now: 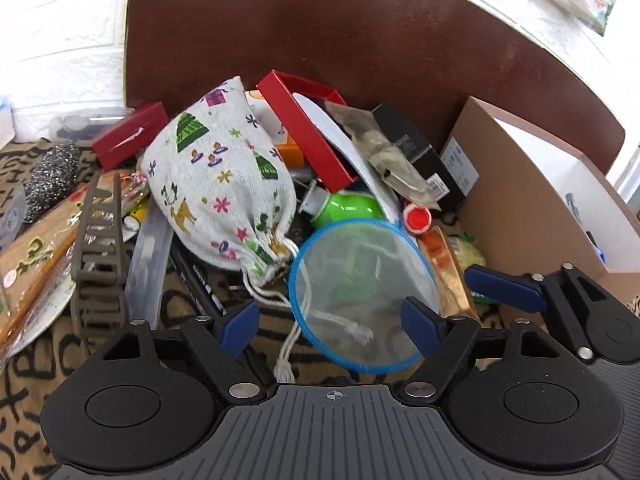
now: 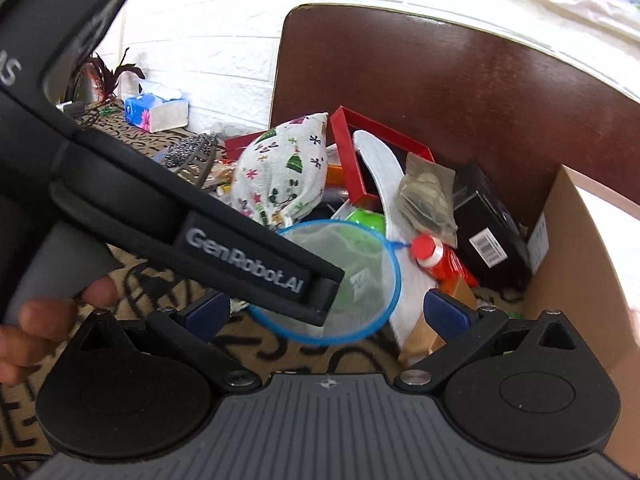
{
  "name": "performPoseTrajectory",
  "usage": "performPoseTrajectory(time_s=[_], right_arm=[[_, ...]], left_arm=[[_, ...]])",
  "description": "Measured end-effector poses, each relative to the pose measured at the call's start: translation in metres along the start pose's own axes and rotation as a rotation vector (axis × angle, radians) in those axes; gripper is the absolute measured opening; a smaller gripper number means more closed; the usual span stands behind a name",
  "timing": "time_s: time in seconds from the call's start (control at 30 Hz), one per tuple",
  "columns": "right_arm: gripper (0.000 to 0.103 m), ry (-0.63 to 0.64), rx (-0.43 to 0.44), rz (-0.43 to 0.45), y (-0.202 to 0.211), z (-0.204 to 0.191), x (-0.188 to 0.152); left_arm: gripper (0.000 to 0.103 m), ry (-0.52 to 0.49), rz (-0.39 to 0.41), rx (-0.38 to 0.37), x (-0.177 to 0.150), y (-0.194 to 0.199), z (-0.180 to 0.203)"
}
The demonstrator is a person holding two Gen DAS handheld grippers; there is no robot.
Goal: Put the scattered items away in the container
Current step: 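Grasp the blue-rimmed mesh net rim with the left tool and drag it out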
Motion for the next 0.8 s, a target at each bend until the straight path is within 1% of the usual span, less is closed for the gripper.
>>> performPoseTrajectory(time_s=[0.17, 0.2, 0.3, 0.37, 0.43, 0.47, 0.5, 0.53, 0.6, 0.67, 0.8], right_arm=[[0.103, 0.03, 0.023, -0.005, -0.017, 0.006, 0.005], [0.103, 0.032, 0.031, -0.004, -0.019, 0.007, 0.006], [0.103, 0.041, 0.059, 0.002, -0.023, 0.008, 0.007], [0.103, 0.043, 0.079, 0.001, -0.026, 0.009, 0.007], [0.103, 0.044, 0.09, -0.007, -0.03, 0.011, 0.007], [0.103, 0.045, 0.1, -0.014, -0.032, 0.011, 0.007], [0.103, 0.041, 0.111, -0.023, -0.034, 0.012, 0.007], [0.103, 0.031, 0.113, -0.029, -0.036, 0.013, 0.006], [0.102, -0.004, 0.122, -0.035, -0.035, 0.016, 0.007], [0.096, -0.04, 0.137, -0.032, -0.031, 0.018, 0.007], [0.096, -0.039, 0.167, -0.019, -0.015, 0.012, 0.002]], left_arm=[[0.081, -0.028, -0.023, -0.018, 0.01, -0.01, 0.001], [0.078, -0.029, -0.034, -0.024, 0.011, -0.012, 0.0], [0.063, -0.021, -0.08, -0.055, 0.013, -0.022, -0.001], [0.062, -0.004, -0.1, -0.071, 0.013, -0.027, -0.003], [0.061, -0.005, -0.102, -0.067, 0.012, -0.03, -0.002], [0.057, -0.01, -0.102, -0.067, 0.012, -0.03, -0.002], [0.049, -0.015, -0.103, -0.07, 0.012, -0.029, -0.001], [0.037, -0.02, -0.1, -0.064, 0.011, -0.028, 0.0], [0.024, -0.047, -0.092, -0.045, 0.01, -0.024, 0.002], [0.017, -0.063, -0.083, -0.038, 0.008, -0.017, 0.003], [0.015, -0.091, -0.075, -0.057, -0.003, 0.004, 0.007]])
Point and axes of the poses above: each gripper's, at about its wrist camera, not at the fingertips, and y roughly against the way its jaws point, z to its right, x to its top, the point moved 4 cm from there along -y, roughly the way its jaws point, and after that the axes turned 8 degrees about -z, right-handed, at the moved point
